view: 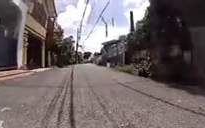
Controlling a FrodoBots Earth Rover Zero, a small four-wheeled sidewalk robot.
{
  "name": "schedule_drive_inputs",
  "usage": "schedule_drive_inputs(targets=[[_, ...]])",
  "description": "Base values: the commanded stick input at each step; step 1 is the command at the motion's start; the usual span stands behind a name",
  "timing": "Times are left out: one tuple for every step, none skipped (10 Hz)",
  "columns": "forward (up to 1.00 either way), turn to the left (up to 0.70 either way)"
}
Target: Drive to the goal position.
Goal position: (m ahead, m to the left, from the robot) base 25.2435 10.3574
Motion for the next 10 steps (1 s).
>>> schedule_drive_inputs(targets=[[0.70, 0.00], [0.70, 0.00], [0.70, 0.00], [0.70, 0.00], [0.70, 0.00], [0.70, 0.00], [0.70, 0.00], [0.70, 0.00], [0.70, 0.00], [0.70, 0.00]])
